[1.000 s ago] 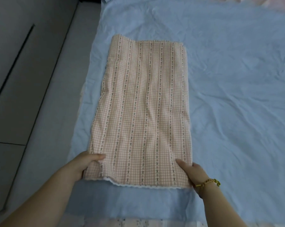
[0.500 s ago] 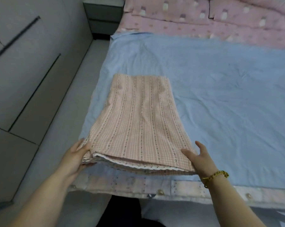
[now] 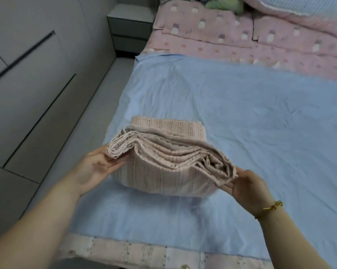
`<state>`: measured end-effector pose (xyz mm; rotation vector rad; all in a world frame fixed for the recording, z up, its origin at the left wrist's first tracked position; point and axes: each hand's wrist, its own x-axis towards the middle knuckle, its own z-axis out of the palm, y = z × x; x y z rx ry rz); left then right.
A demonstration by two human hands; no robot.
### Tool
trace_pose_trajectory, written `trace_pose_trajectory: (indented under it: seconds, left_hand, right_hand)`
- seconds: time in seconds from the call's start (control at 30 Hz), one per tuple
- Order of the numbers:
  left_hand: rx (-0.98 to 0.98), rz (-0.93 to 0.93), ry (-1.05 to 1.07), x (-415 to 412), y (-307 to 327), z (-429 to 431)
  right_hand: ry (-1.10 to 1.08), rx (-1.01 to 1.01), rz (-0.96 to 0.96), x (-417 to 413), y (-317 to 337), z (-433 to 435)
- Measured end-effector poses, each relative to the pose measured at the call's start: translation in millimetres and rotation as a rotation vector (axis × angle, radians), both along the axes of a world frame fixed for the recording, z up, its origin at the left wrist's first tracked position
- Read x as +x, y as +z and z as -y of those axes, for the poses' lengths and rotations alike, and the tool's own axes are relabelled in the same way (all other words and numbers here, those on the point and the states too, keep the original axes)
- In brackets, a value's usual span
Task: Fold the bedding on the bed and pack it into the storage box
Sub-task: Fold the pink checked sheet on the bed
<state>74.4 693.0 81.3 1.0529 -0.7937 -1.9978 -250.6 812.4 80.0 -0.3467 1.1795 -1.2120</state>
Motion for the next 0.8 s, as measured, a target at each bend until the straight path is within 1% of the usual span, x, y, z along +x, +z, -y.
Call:
trace_pose_trajectory:
  seconds: [0.03, 0.07, 0.1, 0.13, 0.23, 0.27, 0.3, 0.37, 0.4, 0.5, 0.57, 0.63, 0.7, 0.73, 0.77, 0.8]
  left_hand:
    - [-0.058, 0.092, -0.012, -9, -2, 13]
    - [-0.124, 0.224, 0.006, -17, -6, 28]
    - [-0.188, 0.375, 0.037, -27, -11, 50]
    - [-0.217, 0.502, 0.084, -36, -17, 69]
    - [-0.26, 0.767, 0.18, -56, -37, 131]
    - [-0.314, 0.864, 0.163, -60, -46, 146]
    - [-0.368, 0.986, 0.133, -65, -51, 159]
    - [-0.418, 1.179, 0.07, -72, -63, 187]
    - [-0.414, 1.232, 0.048, -75, -74, 202]
    - [-0.347, 1.309, 0.018, -83, -103, 227]
    - [-0.301, 1.323, 0.058, -90, -124, 238]
    - [-0.302, 1.43, 0.098, -98, -142, 248]
    - [-0.34, 1.517, 0.178, -105, -154, 250]
    - [-0.363, 1.504, 0.225, -109, -159, 248]
    - [-0.422, 1.475, 0.262, -114, -161, 243]
    - [-0.553, 1.45, 0.276, -118, -165, 235]
  right_hand:
    - [-0.013, -0.014, -0.009, -5, -2, 12]
    - [-0.019, -0.015, -0.049, -8, -2, 27]
    - [-0.012, 0.011, -0.142, -10, -3, 48]
    - [-0.015, 0.056, -0.277, -11, -7, 66]
    - [-0.088, 0.21, -0.839, -22, -31, 125]
    - [-0.098, 0.217, -0.939, -24, -38, 140]
    - [-0.114, 0.219, -0.992, -26, -46, 154]
    - [-0.136, 0.253, -1.05, -31, -65, 182]
    - [-0.137, 0.285, -1.069, -34, -78, 195]
    - [-0.16, 0.298, -1.142, -43, -107, 228]
    - [-0.193, 0.272, -1.13, -47, -124, 249]
    - [-0.216, 0.289, -1.106, -50, -146, 269]
    - [-0.221, 0.342, -1.123, -49, -167, 281]
    - [-0.216, 0.378, -1.146, -48, -176, 285]
    - [-0.209, 0.417, -1.175, -46, -180, 287]
    - [-0.213, 0.457, -1.206, -44, -183, 289]
